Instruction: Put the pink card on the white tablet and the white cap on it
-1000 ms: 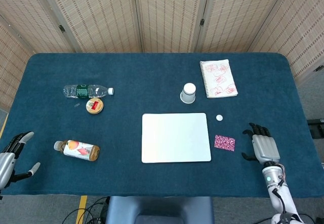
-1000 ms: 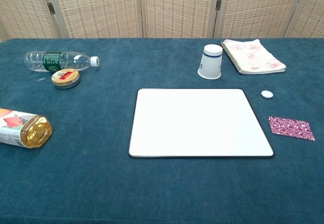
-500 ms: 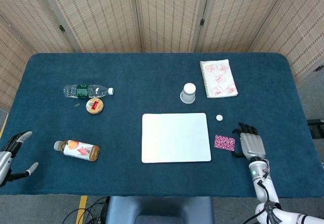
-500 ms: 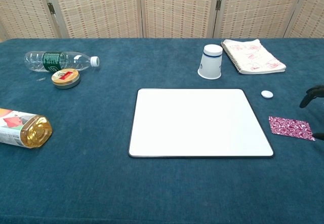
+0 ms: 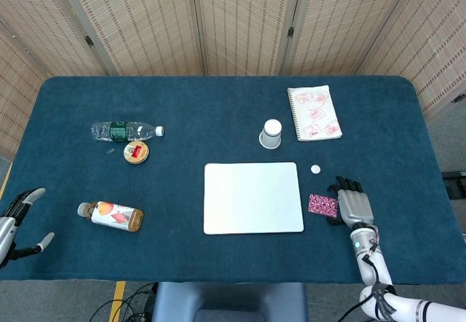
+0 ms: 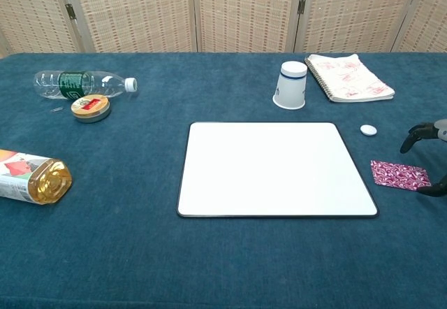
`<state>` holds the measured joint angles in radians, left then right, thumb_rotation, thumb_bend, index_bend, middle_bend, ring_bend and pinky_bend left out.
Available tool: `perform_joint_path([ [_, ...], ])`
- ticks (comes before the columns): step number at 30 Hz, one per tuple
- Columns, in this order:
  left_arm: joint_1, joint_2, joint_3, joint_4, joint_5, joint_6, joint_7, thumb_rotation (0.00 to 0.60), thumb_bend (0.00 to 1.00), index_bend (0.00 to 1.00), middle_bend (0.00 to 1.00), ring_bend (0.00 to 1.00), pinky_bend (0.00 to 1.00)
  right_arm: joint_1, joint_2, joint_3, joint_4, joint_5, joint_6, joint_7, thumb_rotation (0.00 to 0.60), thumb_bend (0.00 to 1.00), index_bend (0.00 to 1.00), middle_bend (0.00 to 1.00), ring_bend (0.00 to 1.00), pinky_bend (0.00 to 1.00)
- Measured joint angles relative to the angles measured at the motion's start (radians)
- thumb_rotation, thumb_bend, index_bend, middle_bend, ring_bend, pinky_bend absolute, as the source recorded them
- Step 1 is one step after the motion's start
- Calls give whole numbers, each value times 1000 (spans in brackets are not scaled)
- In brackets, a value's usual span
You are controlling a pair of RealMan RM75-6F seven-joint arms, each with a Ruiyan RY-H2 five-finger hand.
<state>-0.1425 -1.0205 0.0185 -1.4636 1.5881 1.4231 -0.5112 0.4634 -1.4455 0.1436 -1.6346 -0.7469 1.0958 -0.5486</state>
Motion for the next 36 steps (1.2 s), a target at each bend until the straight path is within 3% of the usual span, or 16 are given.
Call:
perform_joint_path([
  [36,3,2,0,14,-16,0,-24,600,340,1,97,72,231,52,-52,-22,63,22,-26,10,600,177,400,98,0,0],
])
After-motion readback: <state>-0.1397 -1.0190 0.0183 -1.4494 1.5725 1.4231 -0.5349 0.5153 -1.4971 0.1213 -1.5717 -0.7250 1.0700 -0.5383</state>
